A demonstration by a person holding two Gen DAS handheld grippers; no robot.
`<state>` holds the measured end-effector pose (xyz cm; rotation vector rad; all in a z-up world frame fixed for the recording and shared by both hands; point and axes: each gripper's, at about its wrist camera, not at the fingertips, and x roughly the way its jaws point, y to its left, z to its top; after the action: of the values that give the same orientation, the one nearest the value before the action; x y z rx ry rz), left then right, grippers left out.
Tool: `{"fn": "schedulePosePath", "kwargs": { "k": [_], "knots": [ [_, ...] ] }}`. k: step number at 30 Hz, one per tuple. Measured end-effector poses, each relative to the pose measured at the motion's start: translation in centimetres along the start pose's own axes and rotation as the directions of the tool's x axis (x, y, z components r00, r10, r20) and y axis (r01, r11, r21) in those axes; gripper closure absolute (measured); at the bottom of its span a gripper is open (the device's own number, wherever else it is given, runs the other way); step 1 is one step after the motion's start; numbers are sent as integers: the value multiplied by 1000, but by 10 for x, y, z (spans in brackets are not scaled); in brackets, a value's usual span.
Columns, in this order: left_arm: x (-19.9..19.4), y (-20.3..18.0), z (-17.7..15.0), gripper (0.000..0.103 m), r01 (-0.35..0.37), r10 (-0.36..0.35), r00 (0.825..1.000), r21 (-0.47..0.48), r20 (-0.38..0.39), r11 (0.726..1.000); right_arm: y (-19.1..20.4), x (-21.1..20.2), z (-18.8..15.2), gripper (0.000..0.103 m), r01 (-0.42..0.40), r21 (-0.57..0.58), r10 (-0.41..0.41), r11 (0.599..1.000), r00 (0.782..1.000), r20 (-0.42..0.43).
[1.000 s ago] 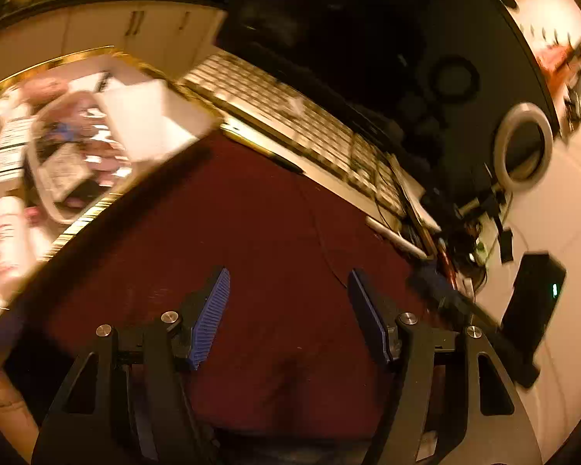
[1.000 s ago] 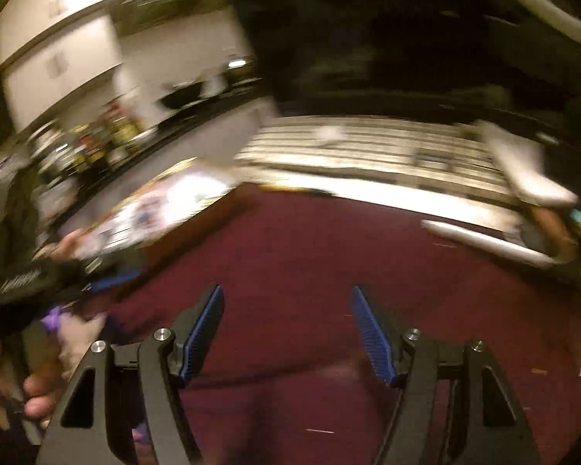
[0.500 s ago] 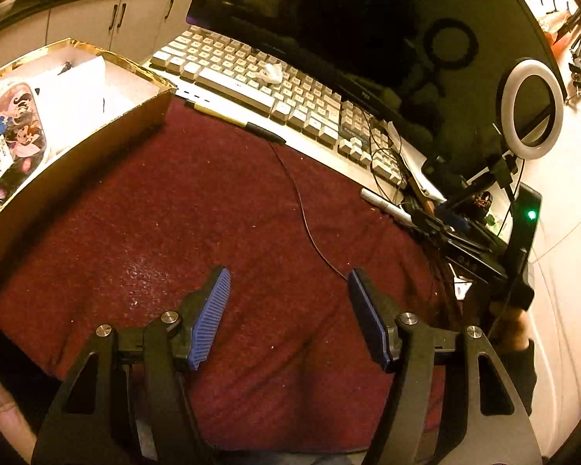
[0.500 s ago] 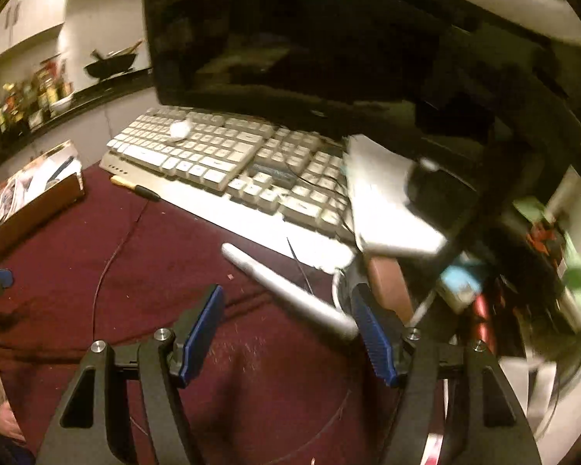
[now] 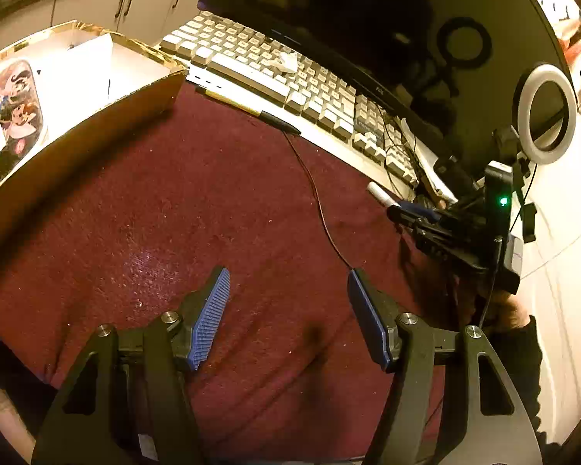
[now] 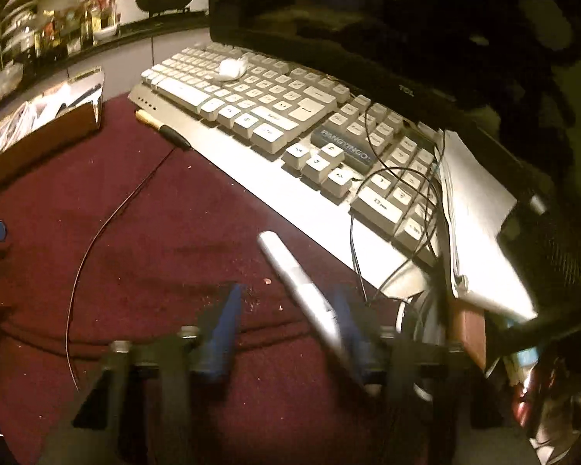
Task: Organize objects
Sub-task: 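Grasp the white marker with the right tool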
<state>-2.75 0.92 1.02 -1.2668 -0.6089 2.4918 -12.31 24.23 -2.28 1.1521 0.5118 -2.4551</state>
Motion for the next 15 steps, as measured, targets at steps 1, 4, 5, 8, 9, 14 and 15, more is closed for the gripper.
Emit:
{"fn": "schedulePosePath", "kwargs": {
  "k": [1,4,5,8,9,14,15],
  "knots": [
    [-2,0,0,39,9,-9,1000,-4,4,1000,2,1,1,86,-5,-5,5,1000,1000,-10],
    [-6,0,2,39,9,-9,1000,0,22,1000,6,2,5,89,-7,-11,7,1000,1000,-27],
    [-7,0,2,39,9,-9,1000,-3,25,1000,10,-1,7,92,-10,-16,10,1000,1000,-19],
    [-7,3,3,39,8,-8,1000,-16,26,1000,19,-11,12,92,-26,-19,27,999,999,29],
    [-6,4,3,39,6,-5,1000,-22,24,1000,22,-15,14,92,-42,-17,42,999,998,44],
    [-4,2,4,39,18,-18,1000,-27,9,999,40,-22,21,92,-106,-18,106,994,992,63],
    [-3,0,5,39,13,-12,1000,-21,10,1000,43,-22,23,92,-125,-12,125,992,990,65]
  ]
}}
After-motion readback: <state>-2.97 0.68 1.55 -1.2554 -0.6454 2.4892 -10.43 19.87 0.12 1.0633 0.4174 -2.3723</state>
